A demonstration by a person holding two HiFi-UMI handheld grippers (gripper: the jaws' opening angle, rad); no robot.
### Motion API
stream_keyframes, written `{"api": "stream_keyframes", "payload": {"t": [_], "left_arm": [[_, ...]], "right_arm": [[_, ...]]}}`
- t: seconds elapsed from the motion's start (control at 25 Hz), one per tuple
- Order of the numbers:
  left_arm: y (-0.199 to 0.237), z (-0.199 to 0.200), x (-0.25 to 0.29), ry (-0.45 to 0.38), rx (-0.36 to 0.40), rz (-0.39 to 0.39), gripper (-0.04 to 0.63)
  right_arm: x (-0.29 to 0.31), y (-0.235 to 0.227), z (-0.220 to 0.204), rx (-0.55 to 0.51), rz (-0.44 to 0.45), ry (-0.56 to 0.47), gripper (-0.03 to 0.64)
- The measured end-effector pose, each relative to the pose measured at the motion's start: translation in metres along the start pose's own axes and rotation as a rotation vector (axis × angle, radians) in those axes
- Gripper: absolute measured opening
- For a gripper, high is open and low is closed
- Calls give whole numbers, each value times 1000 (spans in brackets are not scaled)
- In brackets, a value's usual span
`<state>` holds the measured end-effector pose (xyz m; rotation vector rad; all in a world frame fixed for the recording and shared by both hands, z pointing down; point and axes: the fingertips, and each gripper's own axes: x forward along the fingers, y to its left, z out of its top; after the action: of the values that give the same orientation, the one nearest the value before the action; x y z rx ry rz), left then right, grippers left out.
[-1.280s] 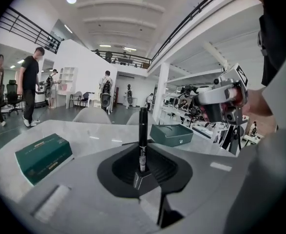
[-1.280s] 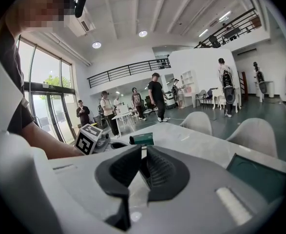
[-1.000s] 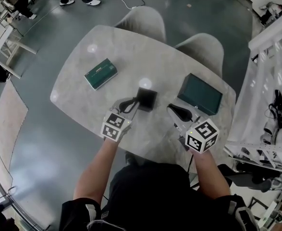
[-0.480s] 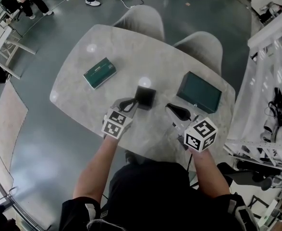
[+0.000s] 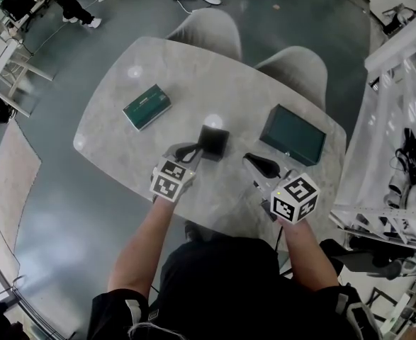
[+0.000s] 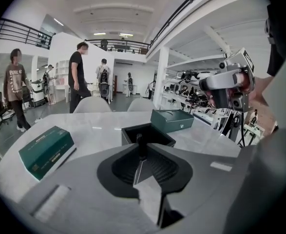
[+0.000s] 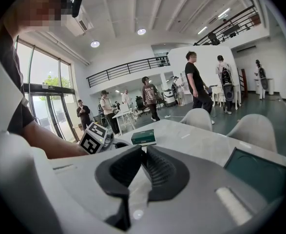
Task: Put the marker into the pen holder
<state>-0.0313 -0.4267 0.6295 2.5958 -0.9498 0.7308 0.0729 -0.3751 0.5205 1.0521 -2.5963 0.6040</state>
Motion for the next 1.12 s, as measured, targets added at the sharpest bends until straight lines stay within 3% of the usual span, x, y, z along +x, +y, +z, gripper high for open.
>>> {"api": "stream_keyframes", "payload": {"t": [0.24,0.52,0.88,1.12], "left_arm": [[3,-3,-7,1,-16,24,44],[3,13,-43,-84,-38,55,46],[2,20,-143,-191,-67,95,44],[-8,7,-202,-235,-107,106,41]], "right_arm": [[-3,0,-1,-1,-3,-3,23],[-8,11,11,-23,-9,-24,23],[-13,86,30,-77,9,-103,23],[-34,125,15,-93,-36,-98,23]]}}
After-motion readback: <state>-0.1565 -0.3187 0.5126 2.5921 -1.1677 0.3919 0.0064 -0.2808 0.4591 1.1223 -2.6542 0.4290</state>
